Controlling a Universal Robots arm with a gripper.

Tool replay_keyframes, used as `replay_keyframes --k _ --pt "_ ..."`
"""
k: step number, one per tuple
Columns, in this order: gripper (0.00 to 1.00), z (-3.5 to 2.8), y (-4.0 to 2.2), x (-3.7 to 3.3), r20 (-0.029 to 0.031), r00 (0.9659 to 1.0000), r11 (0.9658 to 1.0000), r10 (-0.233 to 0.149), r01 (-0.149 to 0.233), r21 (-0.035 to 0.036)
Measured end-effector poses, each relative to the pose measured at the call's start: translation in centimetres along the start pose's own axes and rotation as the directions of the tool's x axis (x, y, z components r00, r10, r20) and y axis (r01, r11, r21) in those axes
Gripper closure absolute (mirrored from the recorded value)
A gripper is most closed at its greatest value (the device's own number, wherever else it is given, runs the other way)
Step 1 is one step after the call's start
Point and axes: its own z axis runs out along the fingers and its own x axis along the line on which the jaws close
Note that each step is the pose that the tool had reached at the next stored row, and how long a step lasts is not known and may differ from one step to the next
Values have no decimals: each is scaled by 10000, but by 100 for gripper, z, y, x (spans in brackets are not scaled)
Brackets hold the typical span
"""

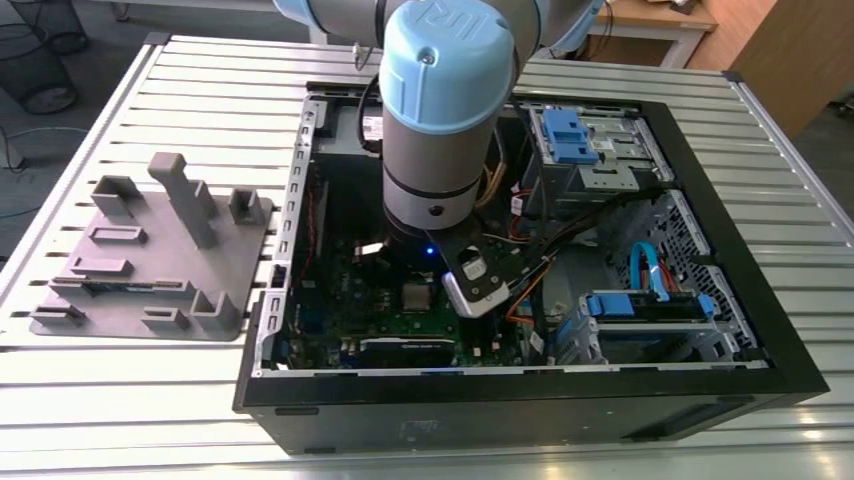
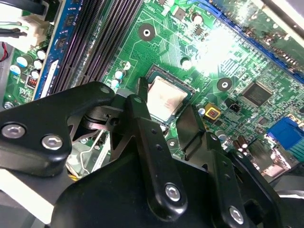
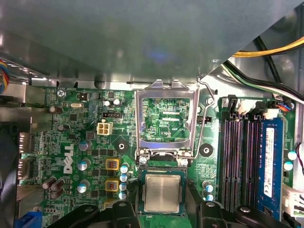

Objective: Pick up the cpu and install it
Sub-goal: 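Place the cpu into insertion slot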

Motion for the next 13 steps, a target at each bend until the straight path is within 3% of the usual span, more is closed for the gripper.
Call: replay_keyframes --k 8,10,13 --pt "50 -6 0 0 0 10000 10000 0 0 1" --pt "62 -7 0 0 -1 10000 10000 0 0 2" --pt "69 -9 0 0 0 10000 10000 0 0 1"
